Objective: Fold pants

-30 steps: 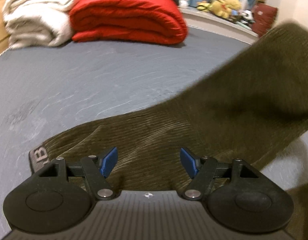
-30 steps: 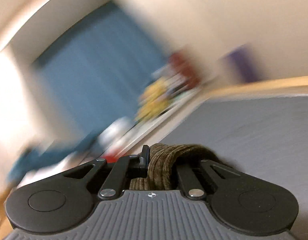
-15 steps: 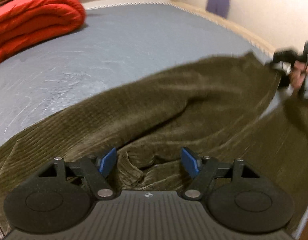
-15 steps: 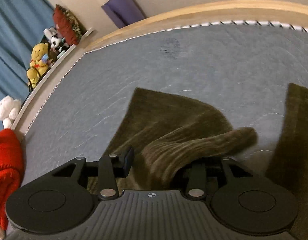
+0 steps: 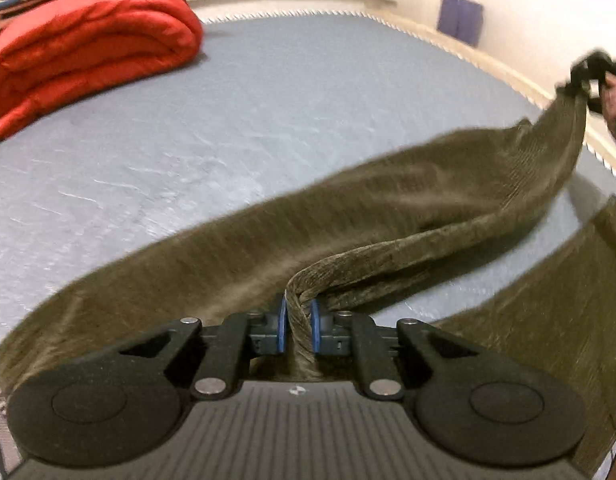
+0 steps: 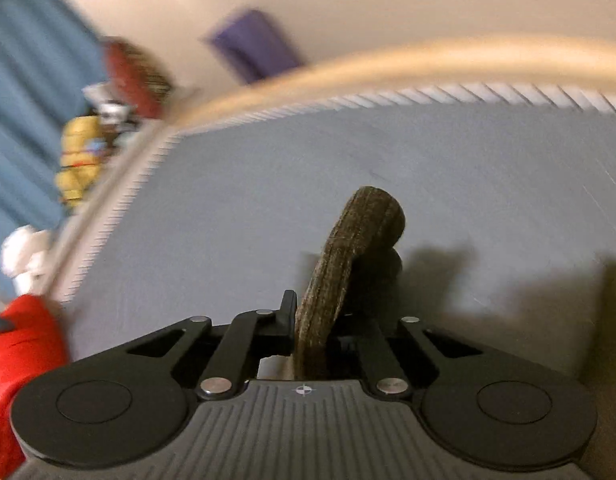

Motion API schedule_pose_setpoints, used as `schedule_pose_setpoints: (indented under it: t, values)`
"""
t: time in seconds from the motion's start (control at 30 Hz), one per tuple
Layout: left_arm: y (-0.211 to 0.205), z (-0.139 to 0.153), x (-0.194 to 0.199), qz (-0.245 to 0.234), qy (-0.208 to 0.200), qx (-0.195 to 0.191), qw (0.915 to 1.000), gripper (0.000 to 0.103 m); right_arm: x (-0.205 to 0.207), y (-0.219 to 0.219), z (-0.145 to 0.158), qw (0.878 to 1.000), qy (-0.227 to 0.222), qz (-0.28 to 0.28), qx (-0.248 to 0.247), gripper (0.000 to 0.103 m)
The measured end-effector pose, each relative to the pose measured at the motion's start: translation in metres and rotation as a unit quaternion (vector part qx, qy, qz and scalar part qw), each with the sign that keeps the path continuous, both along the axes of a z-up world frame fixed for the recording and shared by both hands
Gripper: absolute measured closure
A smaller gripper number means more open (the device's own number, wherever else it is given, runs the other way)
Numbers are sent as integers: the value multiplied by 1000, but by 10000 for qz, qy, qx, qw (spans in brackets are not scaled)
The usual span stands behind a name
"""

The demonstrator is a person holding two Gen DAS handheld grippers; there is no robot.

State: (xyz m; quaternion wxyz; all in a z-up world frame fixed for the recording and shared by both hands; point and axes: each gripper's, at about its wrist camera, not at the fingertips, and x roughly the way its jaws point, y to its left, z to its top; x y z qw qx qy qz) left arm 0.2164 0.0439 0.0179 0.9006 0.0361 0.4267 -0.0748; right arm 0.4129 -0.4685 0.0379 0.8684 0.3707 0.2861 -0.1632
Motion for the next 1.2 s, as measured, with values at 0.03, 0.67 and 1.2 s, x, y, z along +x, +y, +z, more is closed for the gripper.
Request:
schedule_pose_setpoints:
  t: [0.03,0.67,1.2]
  values:
    - [5,4,-1,36,-28,-70,10000,90,12,10,24,9995,-227,201,-82,96]
    - [1,-12,-11,-821,760,382,9930,92,-51,-41,-95,9932,970,-155,-622,96]
    - [31,31,-29,-778,390,-739,9935,73,-78,-58,-53,9819,1205,-420,-1403,54]
